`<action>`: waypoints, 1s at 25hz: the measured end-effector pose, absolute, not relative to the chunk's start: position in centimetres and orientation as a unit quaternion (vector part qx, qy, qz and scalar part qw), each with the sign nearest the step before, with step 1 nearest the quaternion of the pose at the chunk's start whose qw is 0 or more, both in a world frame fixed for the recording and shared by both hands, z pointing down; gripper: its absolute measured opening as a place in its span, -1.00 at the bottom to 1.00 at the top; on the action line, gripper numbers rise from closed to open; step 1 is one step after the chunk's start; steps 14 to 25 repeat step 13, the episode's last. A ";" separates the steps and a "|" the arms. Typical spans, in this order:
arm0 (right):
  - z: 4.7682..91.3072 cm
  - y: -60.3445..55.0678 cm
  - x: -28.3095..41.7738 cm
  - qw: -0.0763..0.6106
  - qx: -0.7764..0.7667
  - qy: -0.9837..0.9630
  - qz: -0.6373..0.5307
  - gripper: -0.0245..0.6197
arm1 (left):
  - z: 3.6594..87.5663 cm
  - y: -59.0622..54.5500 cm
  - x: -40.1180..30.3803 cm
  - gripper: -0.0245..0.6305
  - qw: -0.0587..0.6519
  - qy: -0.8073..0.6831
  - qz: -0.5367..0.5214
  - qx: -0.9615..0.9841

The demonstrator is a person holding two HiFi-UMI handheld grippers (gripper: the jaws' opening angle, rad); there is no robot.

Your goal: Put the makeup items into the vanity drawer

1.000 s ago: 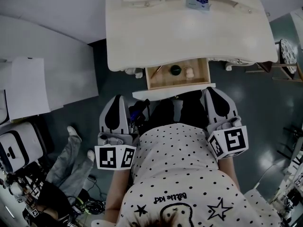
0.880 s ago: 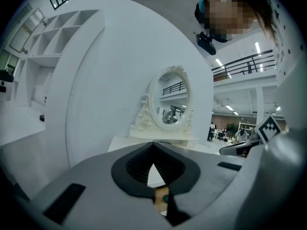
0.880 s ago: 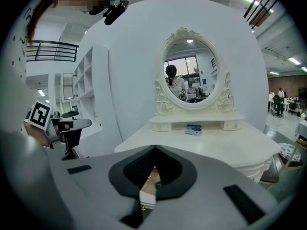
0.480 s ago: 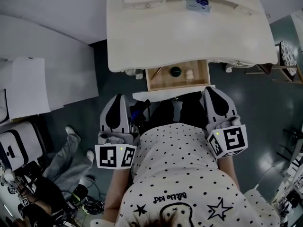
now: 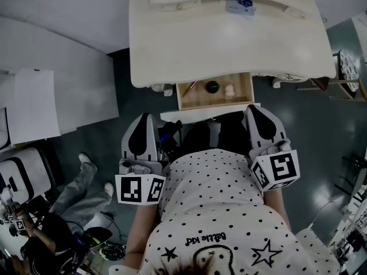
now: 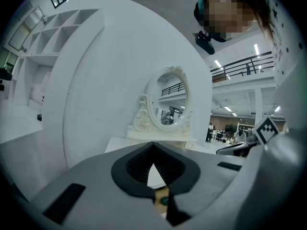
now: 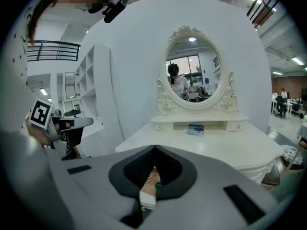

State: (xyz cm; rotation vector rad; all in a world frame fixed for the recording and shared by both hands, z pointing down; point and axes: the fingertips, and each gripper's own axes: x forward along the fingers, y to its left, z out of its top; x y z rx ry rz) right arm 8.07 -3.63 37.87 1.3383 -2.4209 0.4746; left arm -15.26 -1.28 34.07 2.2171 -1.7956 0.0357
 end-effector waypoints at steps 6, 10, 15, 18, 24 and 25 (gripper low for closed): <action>37.9 -3.5 8.1 0.164 0.475 -0.848 0.167 -0.90 | 34.0 -1.2 -15.5 -0.91 0.142 -0.622 0.011 0.770; 37.9 -3.6 8.2 0.164 0.476 -0.848 0.167 -0.90 | 34.0 -1.2 -15.4 -0.91 0.141 -0.622 0.011 0.770; 37.7 -3.7 8.2 0.164 0.474 -0.849 0.166 -0.90 | 33.8 -1.3 -15.5 -0.91 0.141 -0.624 0.011 0.768; 37.7 -3.7 8.2 0.164 0.474 -0.849 0.166 -0.90 | 33.8 -1.3 -15.5 -0.91 0.141 -0.624 0.011 0.768; 37.7 -3.7 8.2 0.164 0.474 -0.849 0.166 -0.90 | 33.8 -1.3 -15.5 -0.91 0.141 -0.624 0.011 0.768; 37.7 -3.7 8.2 0.164 0.474 -0.849 0.166 -0.90 | 33.8 -1.3 -15.5 -0.91 0.141 -0.624 0.011 0.768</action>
